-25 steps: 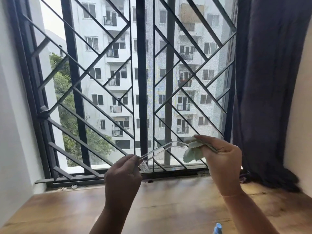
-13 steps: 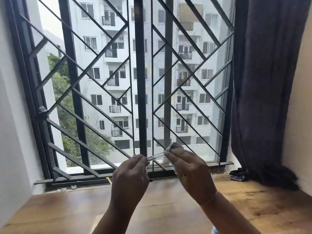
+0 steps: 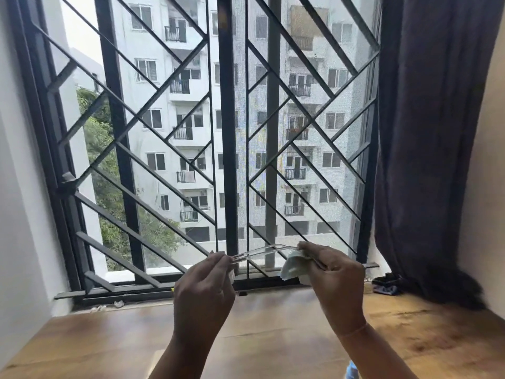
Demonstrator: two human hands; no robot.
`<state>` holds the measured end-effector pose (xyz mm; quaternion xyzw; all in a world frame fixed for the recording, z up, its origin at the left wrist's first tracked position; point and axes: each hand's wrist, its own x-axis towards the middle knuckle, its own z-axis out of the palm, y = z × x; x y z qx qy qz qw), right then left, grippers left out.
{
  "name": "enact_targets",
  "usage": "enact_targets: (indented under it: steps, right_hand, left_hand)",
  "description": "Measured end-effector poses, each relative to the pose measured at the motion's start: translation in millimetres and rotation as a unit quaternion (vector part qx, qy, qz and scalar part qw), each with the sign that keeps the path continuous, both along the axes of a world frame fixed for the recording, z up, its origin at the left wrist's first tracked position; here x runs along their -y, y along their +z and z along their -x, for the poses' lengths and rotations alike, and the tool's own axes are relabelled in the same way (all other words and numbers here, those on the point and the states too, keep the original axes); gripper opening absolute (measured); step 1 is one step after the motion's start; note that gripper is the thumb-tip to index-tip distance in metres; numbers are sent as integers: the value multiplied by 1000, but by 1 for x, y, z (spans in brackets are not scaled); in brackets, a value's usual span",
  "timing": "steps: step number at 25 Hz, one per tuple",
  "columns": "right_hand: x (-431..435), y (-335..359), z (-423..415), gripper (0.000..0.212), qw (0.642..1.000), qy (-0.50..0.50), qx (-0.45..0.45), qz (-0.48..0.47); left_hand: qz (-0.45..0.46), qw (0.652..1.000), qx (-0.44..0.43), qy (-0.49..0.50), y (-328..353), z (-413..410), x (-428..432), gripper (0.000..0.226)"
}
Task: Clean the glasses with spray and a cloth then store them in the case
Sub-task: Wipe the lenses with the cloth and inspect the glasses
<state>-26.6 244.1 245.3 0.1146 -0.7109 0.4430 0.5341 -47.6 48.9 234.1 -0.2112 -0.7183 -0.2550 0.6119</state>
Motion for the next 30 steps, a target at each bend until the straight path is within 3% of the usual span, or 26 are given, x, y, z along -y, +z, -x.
enact_targets:
  steps: [8,12,20,25,28,30]
  right_hand:
    - [-5,-13,-1,19,990,29,82,115]
    - [-9,-18,1,39,978,56,108,171]
    - [-15,-28,-3,31,972,70,126,187]
    - [-14,-58,-12,50,976,28,160,146]
    - [-11,-103,-12,60,965,-24,231,125]
    - [-9,-131,-10,52,964,-29,250,91]
  left_hand:
    - [-16,1000,-3,4,-5,6,4,23]
    - [-13,1000,4,-9,-10,10,6,21]
    - [-49,998,4,-39,-10,8,4,22]
    - [-184,974,81,-104,-12,9,4,12]
    - [-259,948,127,-132,-14,7,3,25]
    - [-296,926,167,-165,-15,7,4,32]
